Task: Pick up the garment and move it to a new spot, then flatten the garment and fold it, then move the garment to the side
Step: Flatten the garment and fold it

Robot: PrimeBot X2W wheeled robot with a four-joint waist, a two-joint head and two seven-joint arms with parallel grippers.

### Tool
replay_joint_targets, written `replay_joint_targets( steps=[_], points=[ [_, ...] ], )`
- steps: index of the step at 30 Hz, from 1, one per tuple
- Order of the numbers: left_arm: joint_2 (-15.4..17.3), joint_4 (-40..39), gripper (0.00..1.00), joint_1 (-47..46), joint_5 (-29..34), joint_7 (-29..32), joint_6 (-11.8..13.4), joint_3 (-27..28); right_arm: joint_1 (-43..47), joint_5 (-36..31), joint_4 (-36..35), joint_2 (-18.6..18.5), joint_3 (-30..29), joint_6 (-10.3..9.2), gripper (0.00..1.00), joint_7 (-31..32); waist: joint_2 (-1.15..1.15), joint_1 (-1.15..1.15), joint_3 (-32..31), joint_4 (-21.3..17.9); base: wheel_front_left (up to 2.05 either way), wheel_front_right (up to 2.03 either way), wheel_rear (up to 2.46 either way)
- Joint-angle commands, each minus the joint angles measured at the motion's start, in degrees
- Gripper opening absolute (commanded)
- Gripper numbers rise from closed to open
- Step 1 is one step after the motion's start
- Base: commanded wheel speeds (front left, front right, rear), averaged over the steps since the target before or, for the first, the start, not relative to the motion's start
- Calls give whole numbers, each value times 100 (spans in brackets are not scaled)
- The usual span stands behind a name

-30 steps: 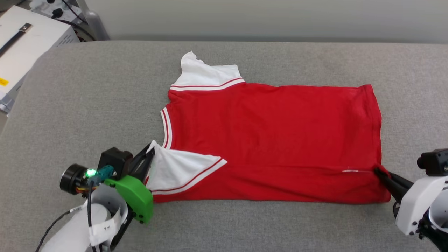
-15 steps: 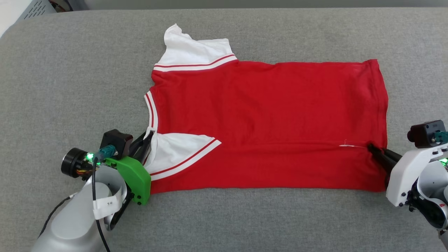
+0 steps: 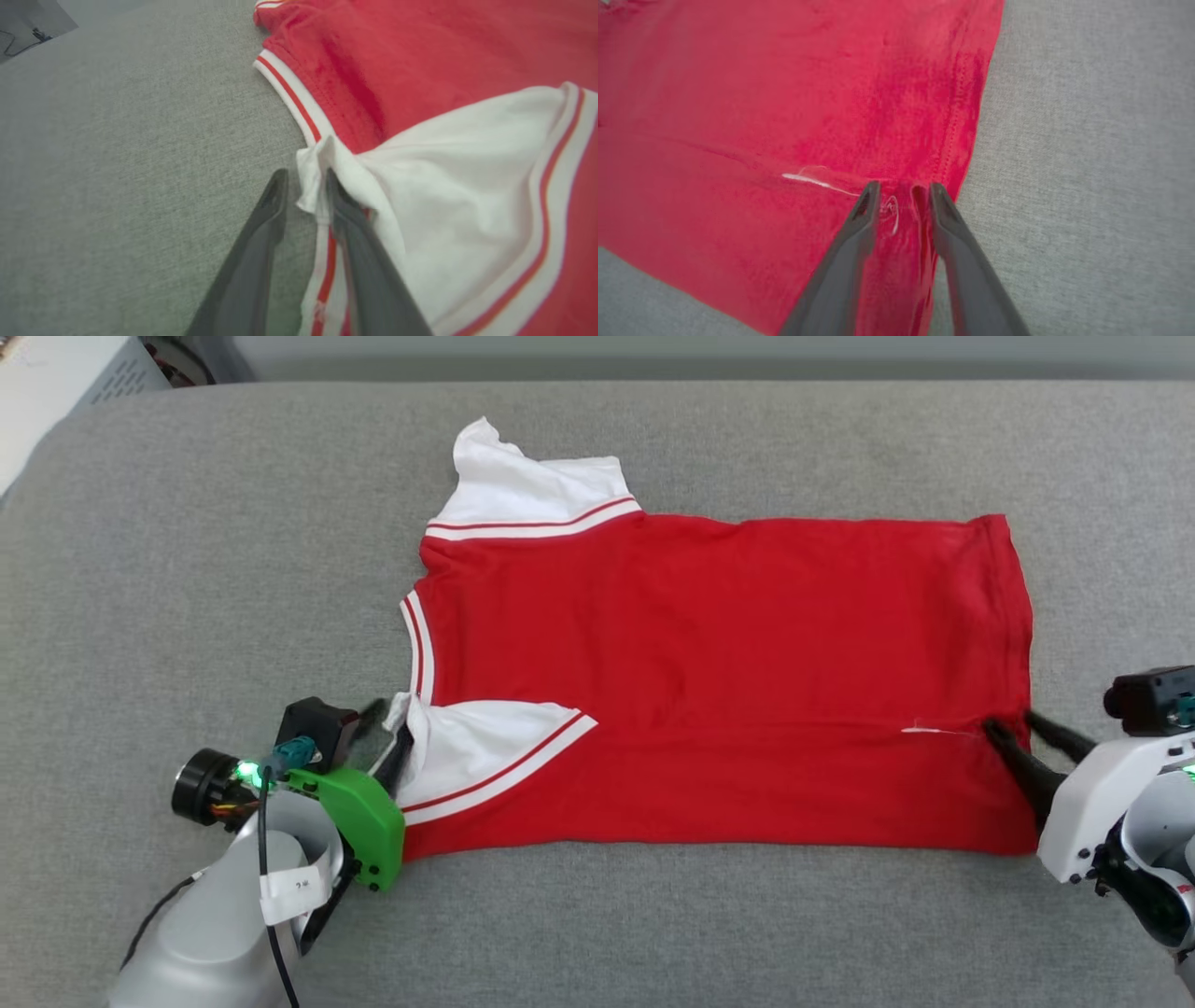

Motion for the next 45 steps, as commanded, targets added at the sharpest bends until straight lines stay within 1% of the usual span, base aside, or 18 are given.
replay_joint_targets(
  steps=[1, 4, 7, 11, 13, 15, 19, 22, 24, 28, 30, 34, 36, 41, 44, 45],
  points=[
    [81, 15, 100, -89, 104, -61, 44, 26, 46, -5, -30, -25, -64, -5, 100, -109, 32, 0, -197, 87, 0, 0, 0],
    [246, -140, 100, -172, 143, -93, 109, 144, 179, -17, -166, -18, -233, -5, 100, -271, 32, 0, -371, 137, 0, 0, 0],
    [422, -377, 100, -217, 126, -89, 101, 218, 302, -58, -294, 22, -422, -5, 100, -377, 32, 0, -525, 175, 0, 0, 0],
    [716, -827, 100, -334, 35, 270, 3, 224, 492, -181, -511, 100, -629, -5, 100, -363, 32, 0, -654, 219, 0, 0, 0],
    [834, -1106, 100, -408, -152, 628, -82, 219, 583, -259, -615, 140, -729, -5, 100, -313, 32, 0, -683, 249, 0, 0, 0],
    [971, -1382, 100, -492, -343, 1119, -142, 155, 656, -327, -705, 184, -812, -5, 100, -249, 32, 0, -700, 270, 0, 0, 0],
    [1191, -1977, 100, -652, -934, 2339, -204, -61, 771, -432, -860, 270, -943, -5, 100, -117, 32, 0, -706, 304, 0, 0, 0],
    [1354, -2387, 100, -755, -1445, 3374, -216, -307, 838, -463, -937, 347, -1002, -5, 100, 6, 32, 0, -709, 312, 0, 0, 0],
    [1455, -2616, 100, -824, -1717, 3951, -218, -483, 866, -469, -967, 385, -1020, -5, 100, 100, 32, 0, -701, 304, 0, 0, 0],
    [1510, -2822, 100, -911, -2190, 4760, -219, -699, 906, -448, -1030, 431, -1016, -5, 100, 285, 32, 0, -676, 276, 0, 0, 0],
    [1506, -2822, 100, -921, -2359, 5041, -219, -800, 912, -440, -1052, 449, -1016, -5, 100, 348, 32, 0, -663, 253, 0, 0, 0],
    [1514, -2623, 100, -896, -2509, 5464, -220, -1035, 903, -425, -1091, 479, -1005, -5, 100, 440, 32, 0, -612, 187, 0, 0, 0],
    [1493, -2481, 100, -856, -2577, 5538, -220, -1101, 867, -425, -1114, 488, -983, -5, 100, 470, 32, 0, -565, 139, 0, 0, 0],
    [1374, -2113, 100, -725, -2661, 5479, -220, -1257, 788, -410, -1112, 510, -965, -5, 100, 499, 32, 0, -450, 50, 0, 0, 0],
    [1277, -1767, 100, -637, -2690, 5426, -220, -1400, 745, -402, -1080, 528, -945, -5, 100, 495, 32, 0, -370, 10, 0, 0, 0],
    [1173, -1472, 100, -569, -2723, 5348, -220, -1522, 717, -397, -1045, 541, -910, -5, 100, 481, 32, 0, -324, -6, 0, 0, 0]
  ],
)
